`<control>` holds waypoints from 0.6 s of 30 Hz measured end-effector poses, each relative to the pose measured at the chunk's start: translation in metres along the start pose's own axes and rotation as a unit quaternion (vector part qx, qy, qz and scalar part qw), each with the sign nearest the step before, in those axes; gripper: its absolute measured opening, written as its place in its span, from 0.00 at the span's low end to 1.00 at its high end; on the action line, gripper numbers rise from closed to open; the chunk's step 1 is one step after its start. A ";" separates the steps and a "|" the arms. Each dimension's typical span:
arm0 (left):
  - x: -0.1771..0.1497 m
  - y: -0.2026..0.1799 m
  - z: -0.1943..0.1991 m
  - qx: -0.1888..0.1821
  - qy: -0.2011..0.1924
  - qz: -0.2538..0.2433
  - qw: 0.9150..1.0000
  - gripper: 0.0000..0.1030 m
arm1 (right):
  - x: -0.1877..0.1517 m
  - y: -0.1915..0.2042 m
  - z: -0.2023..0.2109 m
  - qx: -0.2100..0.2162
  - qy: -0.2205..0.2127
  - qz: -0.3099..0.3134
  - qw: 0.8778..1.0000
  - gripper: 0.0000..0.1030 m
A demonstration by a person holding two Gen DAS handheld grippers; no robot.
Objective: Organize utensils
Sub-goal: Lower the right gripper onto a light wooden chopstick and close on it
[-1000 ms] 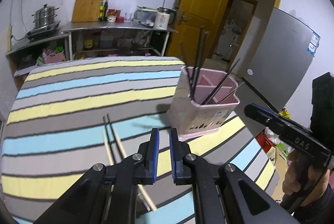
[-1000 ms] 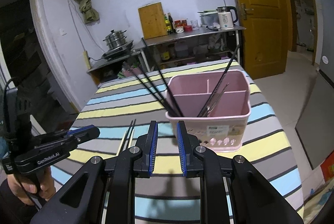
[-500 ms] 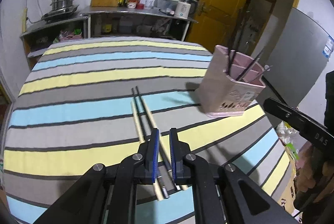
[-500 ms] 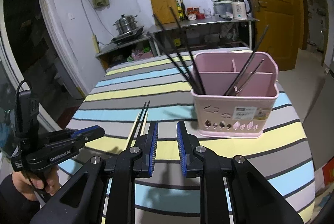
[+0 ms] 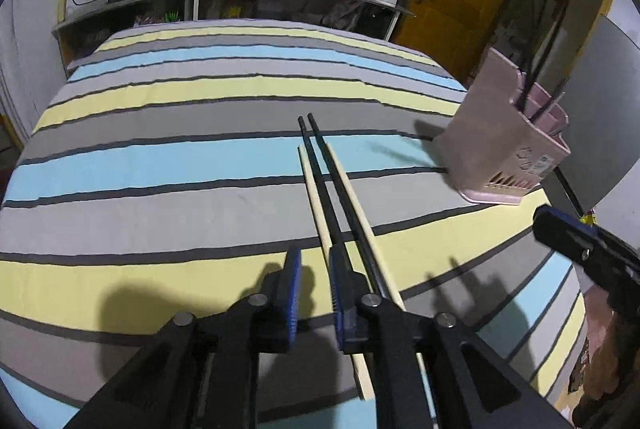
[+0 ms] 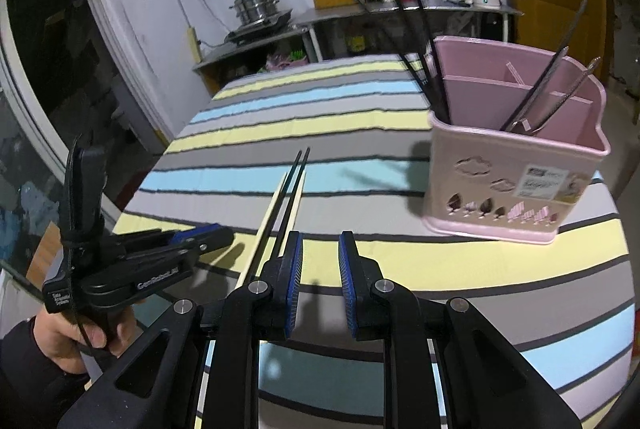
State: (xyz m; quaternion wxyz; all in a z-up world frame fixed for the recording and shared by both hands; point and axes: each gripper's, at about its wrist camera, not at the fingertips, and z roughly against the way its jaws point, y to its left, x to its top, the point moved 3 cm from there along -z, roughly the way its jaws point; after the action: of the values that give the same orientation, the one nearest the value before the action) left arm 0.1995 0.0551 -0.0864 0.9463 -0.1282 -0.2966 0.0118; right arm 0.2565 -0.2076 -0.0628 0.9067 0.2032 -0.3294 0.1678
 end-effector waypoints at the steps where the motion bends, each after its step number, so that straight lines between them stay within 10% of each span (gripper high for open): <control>1: 0.001 0.000 -0.004 0.002 0.001 0.000 1.000 0.16 | -0.001 0.001 -0.005 0.001 0.005 0.001 1.000 0.18; 18: 0.003 0.006 -0.027 0.011 0.008 -0.006 1.000 0.18 | -0.019 0.027 -0.080 0.021 0.076 0.028 0.997 0.18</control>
State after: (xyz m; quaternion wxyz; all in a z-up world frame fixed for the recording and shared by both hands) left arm 0.2172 0.0547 -0.1074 0.9499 -0.1163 -0.2900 0.0083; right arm 0.2733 -0.1488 -0.1242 0.9195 0.1999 -0.2617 0.2146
